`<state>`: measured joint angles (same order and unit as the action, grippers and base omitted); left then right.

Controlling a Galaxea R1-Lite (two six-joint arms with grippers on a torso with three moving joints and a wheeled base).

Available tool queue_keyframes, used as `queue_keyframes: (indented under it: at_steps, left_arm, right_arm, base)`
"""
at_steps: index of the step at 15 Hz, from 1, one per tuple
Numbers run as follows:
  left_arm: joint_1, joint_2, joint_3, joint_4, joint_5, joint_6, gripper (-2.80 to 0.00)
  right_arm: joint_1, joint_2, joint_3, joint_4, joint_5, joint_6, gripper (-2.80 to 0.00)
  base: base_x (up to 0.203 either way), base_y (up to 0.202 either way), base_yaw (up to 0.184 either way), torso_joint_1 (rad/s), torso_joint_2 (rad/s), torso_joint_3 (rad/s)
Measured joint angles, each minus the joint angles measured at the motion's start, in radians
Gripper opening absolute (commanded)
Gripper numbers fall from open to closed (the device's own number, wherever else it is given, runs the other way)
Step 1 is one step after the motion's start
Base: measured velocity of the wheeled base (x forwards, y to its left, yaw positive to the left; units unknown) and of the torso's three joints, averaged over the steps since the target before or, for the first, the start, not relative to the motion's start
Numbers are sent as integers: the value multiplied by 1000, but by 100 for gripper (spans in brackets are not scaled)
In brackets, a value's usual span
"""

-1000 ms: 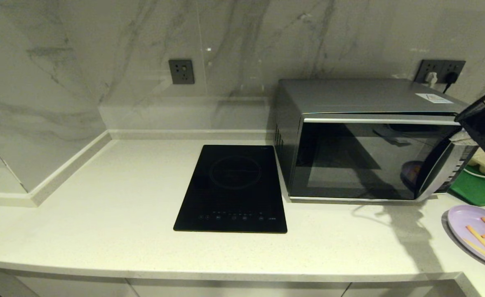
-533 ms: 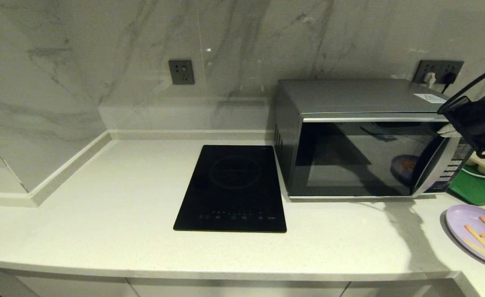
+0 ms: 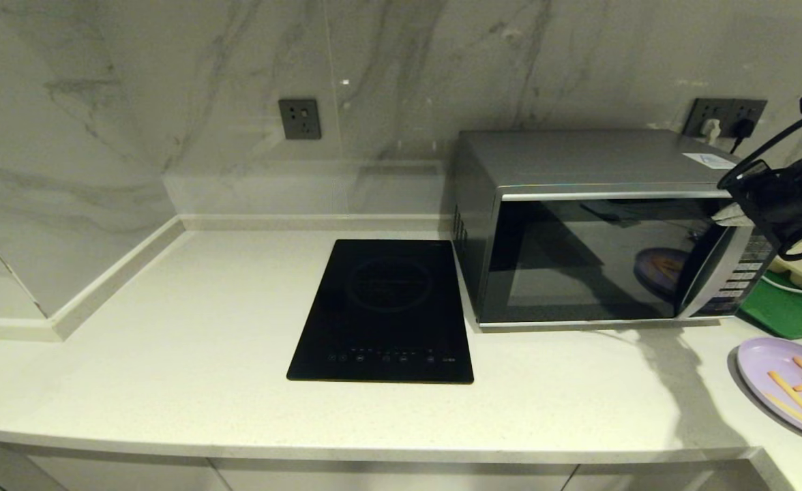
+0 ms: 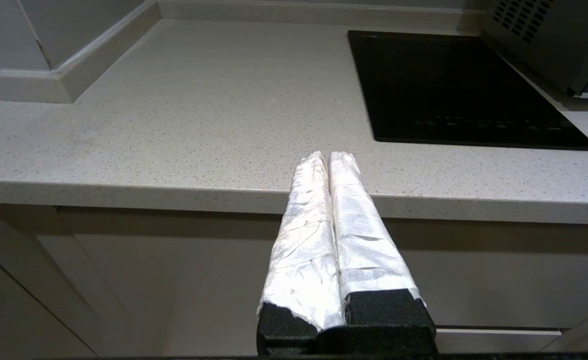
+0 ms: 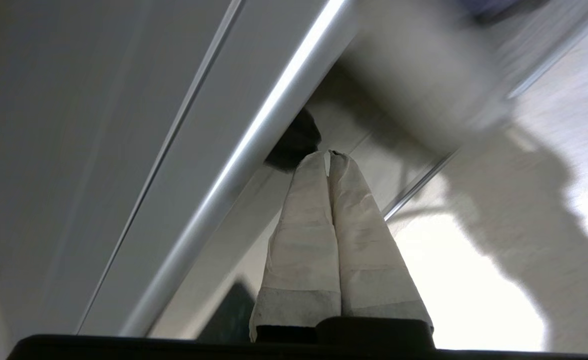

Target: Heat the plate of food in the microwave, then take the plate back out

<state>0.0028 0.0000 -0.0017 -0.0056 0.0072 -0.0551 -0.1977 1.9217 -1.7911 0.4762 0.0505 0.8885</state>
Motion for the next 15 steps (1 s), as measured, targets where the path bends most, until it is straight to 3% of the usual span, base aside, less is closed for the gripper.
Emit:
queue_keyframes:
  at_steps: [3,6,10,15]
  left_arm:
    - [0,0,0,0,0,0,-280]
    - [0,0,0,0,0,0,-280]
    - [0,0,0,0,0,0,-280]
    - [0,0,0,0,0,0,-280]
  right_arm:
    - [-6,-140,120,60,84,-99,-280]
    - [-7,-342,235,182,208,-281,-280]
    - [4,-642,321,457,351,-540,-280]
    - [10,-1039,509,644,355,-750,-280]
  base:
    - [0,0,0,0,0,0]
    - [0,0,0,0,0,0]
    - [0,0,0,0,0,0]
    - [0,0,0,0,0,0]
